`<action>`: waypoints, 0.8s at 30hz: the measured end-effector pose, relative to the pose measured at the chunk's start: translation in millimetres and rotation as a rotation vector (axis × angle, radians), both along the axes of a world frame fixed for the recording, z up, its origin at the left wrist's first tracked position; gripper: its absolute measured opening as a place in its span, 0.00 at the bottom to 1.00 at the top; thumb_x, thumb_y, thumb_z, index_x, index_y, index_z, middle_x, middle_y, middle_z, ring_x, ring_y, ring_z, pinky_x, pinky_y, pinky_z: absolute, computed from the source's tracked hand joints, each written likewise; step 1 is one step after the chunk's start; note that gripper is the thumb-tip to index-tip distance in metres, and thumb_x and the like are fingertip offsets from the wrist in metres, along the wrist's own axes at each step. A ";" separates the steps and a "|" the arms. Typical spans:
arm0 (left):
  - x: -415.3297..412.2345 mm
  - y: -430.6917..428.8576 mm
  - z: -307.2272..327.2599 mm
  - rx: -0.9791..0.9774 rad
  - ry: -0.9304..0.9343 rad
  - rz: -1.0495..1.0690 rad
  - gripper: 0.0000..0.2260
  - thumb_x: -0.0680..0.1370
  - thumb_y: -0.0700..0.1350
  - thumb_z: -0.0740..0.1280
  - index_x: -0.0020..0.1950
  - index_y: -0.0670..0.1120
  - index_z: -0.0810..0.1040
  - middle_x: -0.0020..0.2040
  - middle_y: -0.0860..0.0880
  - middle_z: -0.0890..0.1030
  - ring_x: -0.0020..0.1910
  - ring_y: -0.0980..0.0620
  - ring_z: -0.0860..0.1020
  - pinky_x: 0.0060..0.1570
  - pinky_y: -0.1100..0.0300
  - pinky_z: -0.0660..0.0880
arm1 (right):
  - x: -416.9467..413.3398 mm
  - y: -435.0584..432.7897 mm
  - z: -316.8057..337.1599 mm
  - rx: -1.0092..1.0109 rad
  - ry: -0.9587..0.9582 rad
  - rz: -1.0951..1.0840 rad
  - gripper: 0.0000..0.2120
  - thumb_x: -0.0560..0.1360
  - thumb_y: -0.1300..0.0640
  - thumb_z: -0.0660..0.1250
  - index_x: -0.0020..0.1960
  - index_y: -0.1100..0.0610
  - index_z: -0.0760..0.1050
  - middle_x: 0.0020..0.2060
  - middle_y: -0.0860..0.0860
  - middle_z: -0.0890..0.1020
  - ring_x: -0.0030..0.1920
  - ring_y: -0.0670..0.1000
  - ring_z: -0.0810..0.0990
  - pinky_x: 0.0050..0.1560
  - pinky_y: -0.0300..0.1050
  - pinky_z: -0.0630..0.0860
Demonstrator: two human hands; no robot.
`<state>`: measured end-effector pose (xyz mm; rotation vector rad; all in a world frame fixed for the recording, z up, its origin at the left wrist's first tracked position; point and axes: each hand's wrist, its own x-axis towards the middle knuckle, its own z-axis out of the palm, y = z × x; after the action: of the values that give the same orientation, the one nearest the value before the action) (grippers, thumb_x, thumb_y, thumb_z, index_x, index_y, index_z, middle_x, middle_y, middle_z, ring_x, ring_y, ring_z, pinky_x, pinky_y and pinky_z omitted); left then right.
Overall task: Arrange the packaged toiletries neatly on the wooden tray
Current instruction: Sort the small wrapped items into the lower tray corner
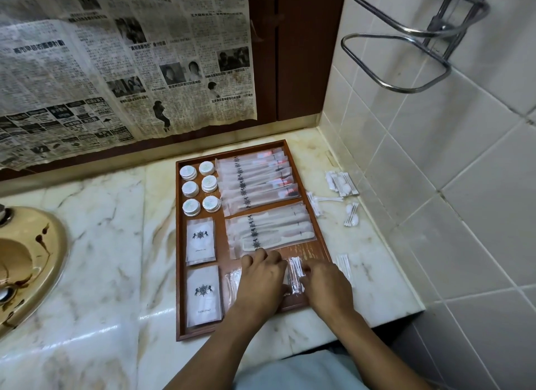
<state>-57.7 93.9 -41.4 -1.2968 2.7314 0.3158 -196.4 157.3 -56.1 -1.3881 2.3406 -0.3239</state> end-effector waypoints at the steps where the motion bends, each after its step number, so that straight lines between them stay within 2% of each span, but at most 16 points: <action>1: 0.2 -0.2 -1.0 -0.002 0.003 0.001 0.20 0.74 0.58 0.72 0.63 0.52 0.79 0.65 0.53 0.76 0.63 0.47 0.69 0.57 0.50 0.60 | 0.4 -0.2 -0.5 0.003 0.006 0.007 0.16 0.74 0.56 0.69 0.60 0.46 0.79 0.52 0.45 0.84 0.53 0.50 0.82 0.48 0.46 0.80; 10: 2.6 0.5 -4.9 -0.012 0.021 0.009 0.21 0.73 0.59 0.73 0.62 0.51 0.79 0.64 0.53 0.77 0.62 0.47 0.71 0.58 0.50 0.63 | -0.6 0.5 -2.0 -0.022 -0.006 0.021 0.18 0.73 0.57 0.69 0.61 0.44 0.79 0.52 0.45 0.84 0.53 0.50 0.82 0.48 0.46 0.80; 18: 2.9 0.8 0.9 0.012 0.013 0.006 0.20 0.76 0.58 0.70 0.64 0.51 0.77 0.67 0.54 0.75 0.64 0.47 0.69 0.59 0.50 0.61 | -2.0 0.8 -3.8 -0.041 -0.053 0.020 0.16 0.74 0.54 0.70 0.62 0.45 0.80 0.54 0.45 0.84 0.55 0.50 0.82 0.50 0.47 0.80; 21: 4.2 -0.8 4.1 0.035 0.026 0.035 0.20 0.76 0.59 0.69 0.65 0.52 0.77 0.68 0.55 0.74 0.65 0.47 0.68 0.59 0.50 0.59 | -4.5 2.4 -0.4 -0.084 -0.101 -0.001 0.12 0.75 0.52 0.71 0.59 0.46 0.81 0.51 0.45 0.85 0.53 0.49 0.83 0.49 0.46 0.80; 24: 8.9 -4.9 9.4 0.047 0.064 0.074 0.21 0.78 0.58 0.68 0.69 0.55 0.75 0.69 0.58 0.74 0.66 0.49 0.67 0.60 0.50 0.61 | -16.9 5.1 10.4 -0.182 -0.111 -0.129 0.07 0.76 0.54 0.70 0.53 0.50 0.83 0.46 0.48 0.85 0.49 0.52 0.83 0.47 0.47 0.80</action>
<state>-48.8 89.0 -32.0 -1.4020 2.7147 0.4324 -213.3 162.5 -45.7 -1.2641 2.3616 -0.6493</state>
